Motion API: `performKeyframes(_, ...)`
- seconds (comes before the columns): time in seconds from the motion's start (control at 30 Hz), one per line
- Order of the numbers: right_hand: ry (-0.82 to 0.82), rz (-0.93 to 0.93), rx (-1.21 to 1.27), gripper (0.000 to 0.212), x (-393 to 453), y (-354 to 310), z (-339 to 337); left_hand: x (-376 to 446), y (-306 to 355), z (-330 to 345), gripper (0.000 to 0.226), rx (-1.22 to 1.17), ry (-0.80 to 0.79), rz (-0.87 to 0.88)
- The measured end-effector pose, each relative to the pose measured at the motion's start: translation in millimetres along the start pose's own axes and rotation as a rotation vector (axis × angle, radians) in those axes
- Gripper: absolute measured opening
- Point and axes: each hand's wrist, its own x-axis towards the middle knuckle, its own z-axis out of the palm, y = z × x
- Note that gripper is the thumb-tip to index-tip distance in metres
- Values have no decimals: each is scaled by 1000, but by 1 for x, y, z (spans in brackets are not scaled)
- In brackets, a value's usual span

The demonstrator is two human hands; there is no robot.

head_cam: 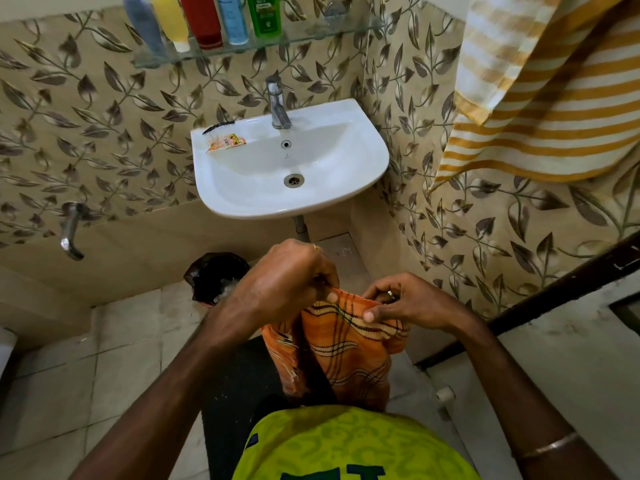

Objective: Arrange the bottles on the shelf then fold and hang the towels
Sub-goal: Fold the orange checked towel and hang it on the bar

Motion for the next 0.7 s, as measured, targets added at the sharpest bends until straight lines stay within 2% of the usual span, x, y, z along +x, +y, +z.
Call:
performKeyframes(0.2, -14, 9, 27, 32, 6, -1, -2, -7, -5, -10, 12, 3, -20, -5)
performKeyframes(0.5, 246, -106, -14, 22, 12, -9, 0, -12, -16, -17, 12, 77, 42, -69)
performKeyframes(0.7, 326, -170, -58, 16, 11, -19, 6, -13, -20, -21, 16, 162, 37, -152)
